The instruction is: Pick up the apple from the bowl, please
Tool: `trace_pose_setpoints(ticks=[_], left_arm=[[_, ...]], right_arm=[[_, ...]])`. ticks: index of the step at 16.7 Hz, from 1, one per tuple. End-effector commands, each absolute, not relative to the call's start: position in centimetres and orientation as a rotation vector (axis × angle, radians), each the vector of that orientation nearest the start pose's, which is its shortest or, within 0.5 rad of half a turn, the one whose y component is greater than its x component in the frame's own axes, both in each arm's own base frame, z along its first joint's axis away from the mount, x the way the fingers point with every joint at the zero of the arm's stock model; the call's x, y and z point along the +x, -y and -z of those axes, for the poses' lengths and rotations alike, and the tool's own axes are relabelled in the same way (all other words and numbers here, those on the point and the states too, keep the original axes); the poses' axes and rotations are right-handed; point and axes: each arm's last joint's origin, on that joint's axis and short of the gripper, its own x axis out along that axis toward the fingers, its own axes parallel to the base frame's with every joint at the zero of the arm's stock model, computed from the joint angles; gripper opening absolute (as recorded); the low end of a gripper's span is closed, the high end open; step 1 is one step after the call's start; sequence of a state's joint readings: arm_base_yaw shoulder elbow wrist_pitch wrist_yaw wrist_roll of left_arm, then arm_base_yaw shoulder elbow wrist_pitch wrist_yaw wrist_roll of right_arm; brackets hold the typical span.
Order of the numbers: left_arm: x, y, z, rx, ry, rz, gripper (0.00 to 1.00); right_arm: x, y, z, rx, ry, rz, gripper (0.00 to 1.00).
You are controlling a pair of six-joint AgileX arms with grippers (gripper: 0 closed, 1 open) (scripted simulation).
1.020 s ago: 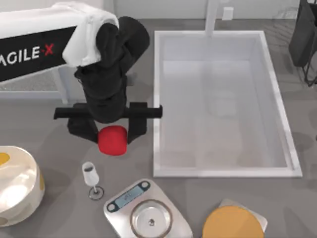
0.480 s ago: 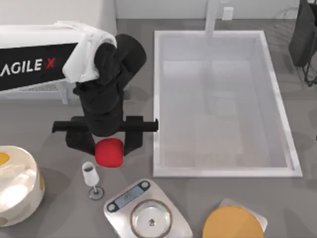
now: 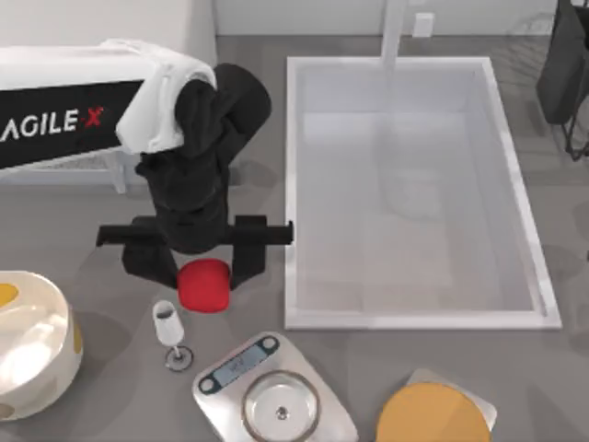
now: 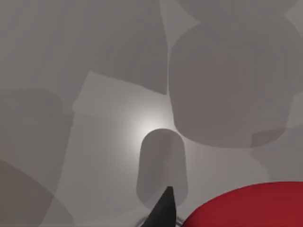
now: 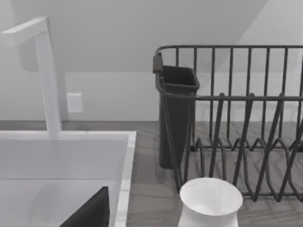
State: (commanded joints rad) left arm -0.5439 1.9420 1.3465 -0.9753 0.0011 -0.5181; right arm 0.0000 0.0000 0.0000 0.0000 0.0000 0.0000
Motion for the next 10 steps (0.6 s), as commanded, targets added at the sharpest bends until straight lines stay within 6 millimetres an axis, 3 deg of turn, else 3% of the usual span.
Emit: trace_pose_setpoints(ticks=[4, 10], left_arm=[[30.79, 18.28, -15.90, 0.016, -1.571, 0.016, 0.98], [30.79, 18.28, -15.90, 0.016, -1.571, 0.016, 1.00]], right_arm=[[10.57, 0.12, -16.00, 0.000, 0.000, 0.000, 1.00], [10.57, 0.12, -16.00, 0.000, 0.000, 0.000, 1.00]])
